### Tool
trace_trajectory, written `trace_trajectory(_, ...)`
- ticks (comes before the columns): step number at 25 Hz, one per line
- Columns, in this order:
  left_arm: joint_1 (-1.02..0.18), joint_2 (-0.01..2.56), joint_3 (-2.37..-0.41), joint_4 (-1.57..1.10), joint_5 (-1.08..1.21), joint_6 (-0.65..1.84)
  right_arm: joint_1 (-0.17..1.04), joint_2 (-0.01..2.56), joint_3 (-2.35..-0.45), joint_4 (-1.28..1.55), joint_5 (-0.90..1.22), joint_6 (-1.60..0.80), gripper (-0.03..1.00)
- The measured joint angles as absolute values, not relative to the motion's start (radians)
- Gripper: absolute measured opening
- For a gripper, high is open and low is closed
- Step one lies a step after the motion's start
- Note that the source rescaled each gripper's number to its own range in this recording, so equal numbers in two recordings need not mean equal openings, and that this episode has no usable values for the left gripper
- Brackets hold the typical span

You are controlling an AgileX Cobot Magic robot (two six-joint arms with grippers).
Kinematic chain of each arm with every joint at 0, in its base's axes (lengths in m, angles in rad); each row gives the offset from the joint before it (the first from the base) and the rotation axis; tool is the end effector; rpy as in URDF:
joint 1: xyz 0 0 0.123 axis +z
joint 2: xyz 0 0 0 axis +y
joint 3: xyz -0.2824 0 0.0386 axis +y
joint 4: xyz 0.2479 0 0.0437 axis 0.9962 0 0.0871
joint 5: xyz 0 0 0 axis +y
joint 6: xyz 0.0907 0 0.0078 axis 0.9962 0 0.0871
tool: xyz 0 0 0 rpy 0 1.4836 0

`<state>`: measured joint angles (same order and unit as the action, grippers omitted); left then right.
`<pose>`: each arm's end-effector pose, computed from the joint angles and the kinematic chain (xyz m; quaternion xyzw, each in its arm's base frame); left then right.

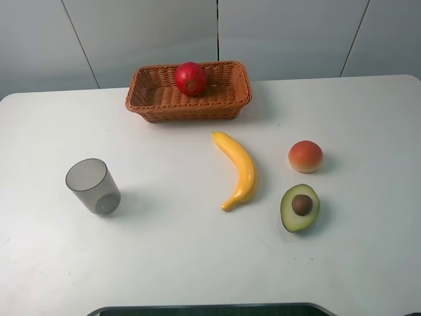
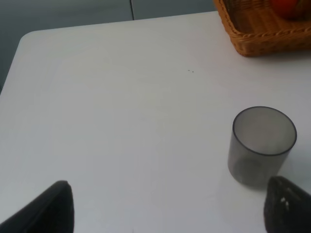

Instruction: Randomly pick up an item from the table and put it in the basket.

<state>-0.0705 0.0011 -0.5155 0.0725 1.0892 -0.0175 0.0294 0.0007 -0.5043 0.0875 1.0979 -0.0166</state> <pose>-0.0074 0.0064 0.2793 0.0205 0.8561 0.0135 0.5163 -0.0072 0.0069 0.2756 -0.0224 0.8608 0.0469 0.5064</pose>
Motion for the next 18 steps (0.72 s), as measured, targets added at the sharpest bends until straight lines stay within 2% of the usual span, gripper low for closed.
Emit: trace_trajectory(18, -0.07, 0.001, -0.515, 0.072, 1.089, -0.019, -0.037, -0.001, -0.504, 0.088, 1.097, -0.051, 1.0)
